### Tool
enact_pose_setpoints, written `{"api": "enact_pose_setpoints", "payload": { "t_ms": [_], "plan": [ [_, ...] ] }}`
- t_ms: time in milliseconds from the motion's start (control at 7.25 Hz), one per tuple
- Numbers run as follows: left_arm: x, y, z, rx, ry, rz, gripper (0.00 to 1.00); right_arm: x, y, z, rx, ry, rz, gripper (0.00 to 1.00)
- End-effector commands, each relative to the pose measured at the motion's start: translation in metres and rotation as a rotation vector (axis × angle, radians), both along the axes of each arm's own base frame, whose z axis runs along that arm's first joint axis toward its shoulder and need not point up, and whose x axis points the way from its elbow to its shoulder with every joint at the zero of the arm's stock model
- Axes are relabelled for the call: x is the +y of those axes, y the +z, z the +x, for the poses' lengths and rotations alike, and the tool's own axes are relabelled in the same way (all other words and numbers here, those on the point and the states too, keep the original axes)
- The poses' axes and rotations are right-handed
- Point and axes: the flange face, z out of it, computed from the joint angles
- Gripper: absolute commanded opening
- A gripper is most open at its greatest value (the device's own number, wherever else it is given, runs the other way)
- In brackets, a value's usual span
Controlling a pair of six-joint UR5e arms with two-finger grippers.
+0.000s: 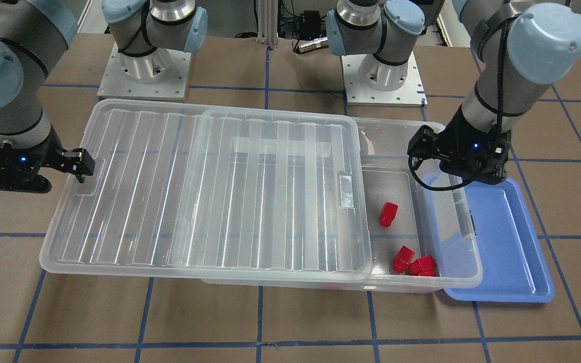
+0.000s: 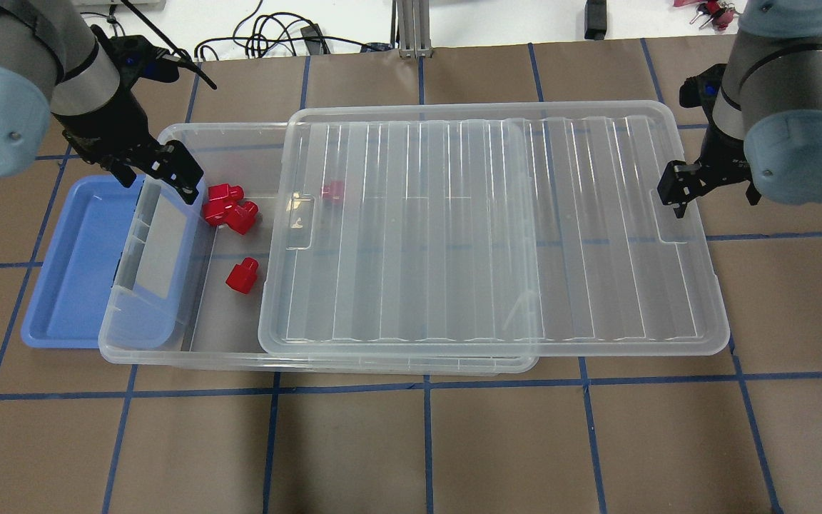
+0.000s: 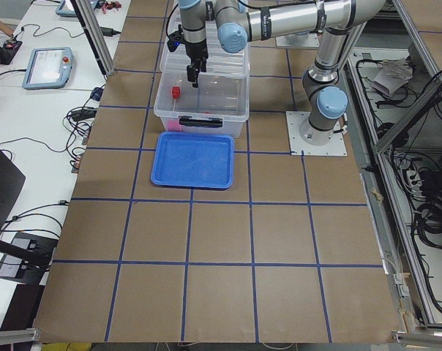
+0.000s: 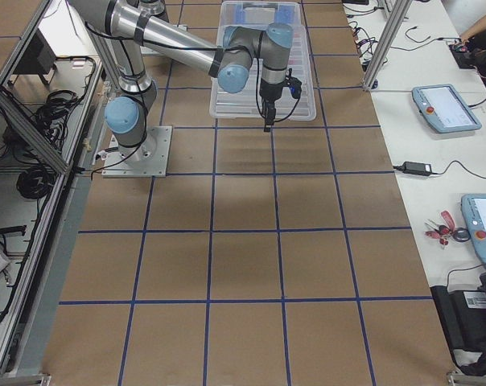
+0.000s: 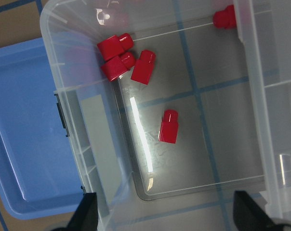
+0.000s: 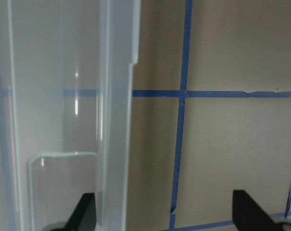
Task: Place red block in blue tray from box
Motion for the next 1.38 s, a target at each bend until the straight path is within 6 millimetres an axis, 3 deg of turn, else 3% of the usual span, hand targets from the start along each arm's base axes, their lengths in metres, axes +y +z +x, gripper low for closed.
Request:
{"api": "enact_pose_setpoints", "payload": {
  "t_ms": [0,276,414,552,828,966,1103,1241],
  "plan": [
    [0.007,-0.057,0.000,0.019,-0.040,-0.028,1.00,0.000,0.002,-0.002,0.012,0.033,0.006,1.00],
    [0.009,-0.076,-0.001,0.026,-0.067,0.005,1.00,-0.001,0.006,0.001,-0.002,0.036,-0.007,1.00],
    [0.008,-0.084,-0.001,0.030,-0.083,0.022,1.00,-0.006,0.025,0.007,-0.016,0.044,-0.047,1.00],
    [0.005,-0.092,-0.001,0.034,-0.114,0.036,1.00,-0.005,0.053,0.013,-0.058,0.040,-0.068,1.00],
    [0.002,-0.104,0.001,0.041,-0.141,0.059,0.97,0.013,0.133,0.041,-0.151,0.026,-0.125,1.00],
    [0.001,-0.109,0.001,0.043,-0.141,0.071,0.90,0.018,0.155,0.053,-0.160,-0.020,-0.099,1.00],
    [0.002,-0.118,0.001,0.045,-0.141,0.090,0.90,0.021,0.177,0.073,-0.177,-0.038,-0.109,1.00],
    [0.004,-0.129,0.001,0.045,-0.141,0.085,0.90,0.022,0.182,0.101,-0.264,-0.126,-0.134,1.00]
  ]
}}
